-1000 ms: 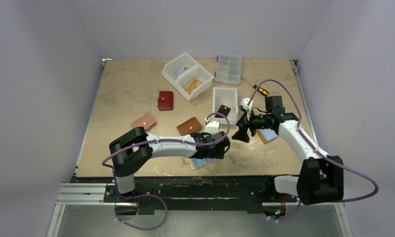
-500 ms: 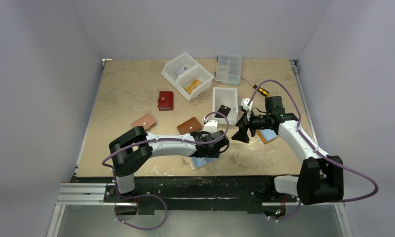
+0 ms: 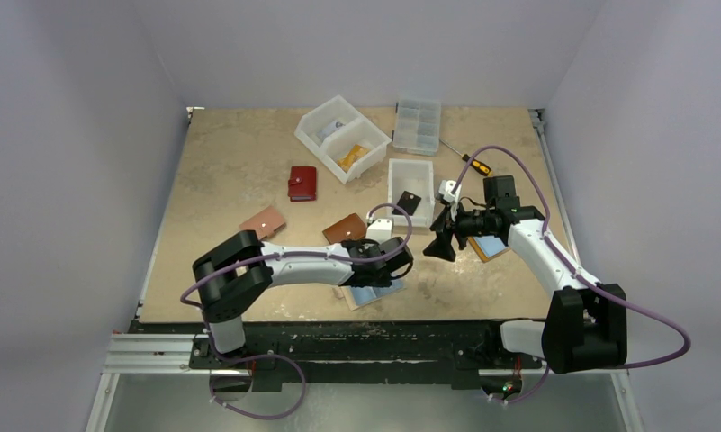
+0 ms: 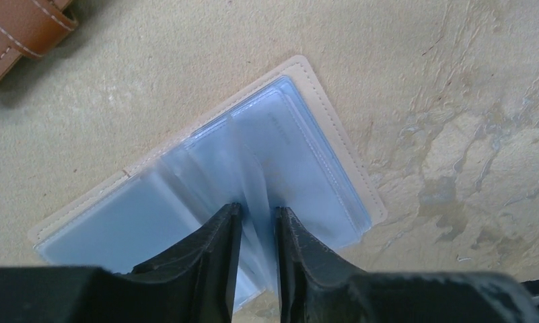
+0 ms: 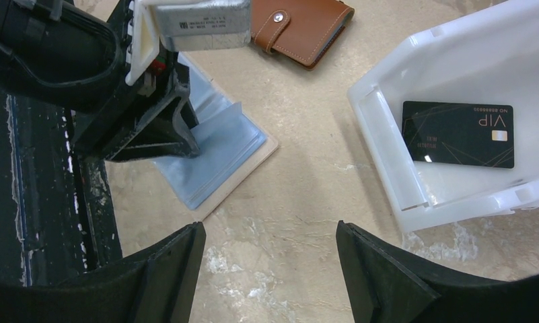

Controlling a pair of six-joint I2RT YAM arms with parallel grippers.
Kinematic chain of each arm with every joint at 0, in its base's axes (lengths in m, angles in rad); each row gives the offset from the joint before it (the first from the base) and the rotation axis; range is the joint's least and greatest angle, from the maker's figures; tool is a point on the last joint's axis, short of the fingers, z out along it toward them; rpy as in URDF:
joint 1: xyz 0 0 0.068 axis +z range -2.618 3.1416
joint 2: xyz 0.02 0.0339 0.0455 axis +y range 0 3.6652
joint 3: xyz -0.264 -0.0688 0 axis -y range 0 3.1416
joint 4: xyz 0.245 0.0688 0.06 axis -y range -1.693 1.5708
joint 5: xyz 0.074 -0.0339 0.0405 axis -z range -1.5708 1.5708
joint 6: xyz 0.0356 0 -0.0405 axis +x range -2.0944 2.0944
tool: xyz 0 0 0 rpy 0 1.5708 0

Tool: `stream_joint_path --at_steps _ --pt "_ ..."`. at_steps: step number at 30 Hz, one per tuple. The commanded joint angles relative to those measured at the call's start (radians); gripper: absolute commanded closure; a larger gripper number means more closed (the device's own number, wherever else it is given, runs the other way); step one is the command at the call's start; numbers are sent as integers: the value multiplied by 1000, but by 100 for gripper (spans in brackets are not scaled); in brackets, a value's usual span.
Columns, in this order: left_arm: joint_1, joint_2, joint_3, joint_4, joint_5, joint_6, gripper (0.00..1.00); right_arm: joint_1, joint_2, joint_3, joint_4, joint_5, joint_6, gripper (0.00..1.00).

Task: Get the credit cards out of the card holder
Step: Remove the credit card from the card holder.

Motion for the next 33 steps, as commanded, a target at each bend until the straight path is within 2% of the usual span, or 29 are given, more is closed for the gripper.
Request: stream_joint_path --at_steps 1,4,14,20,24,27,33 --pt "-1 -61 -65 104 84 7 79 -4 -13 2 -21 -16 -43 20" --pt "9 -100 -113 159 106 17 88 -4 -11 1 -31 -34 -62 21" --pt "70 -242 -296 328 194 -24 90 24 8 1 -61 -82 -114 23" --pt "111 -341 -399 383 232 -73 77 178 36 11 -62 12 -148 24" --pt "141 -401 -465 393 245 -116 74 284 69 16 -46 104 -167 27" --pt "158 -445 -513 364 234 -165 72 359 95 8 -5 175 -171 31" --pt "181 -549 -590 263 190 -257 60 478 133 3 52 289 -184 39"
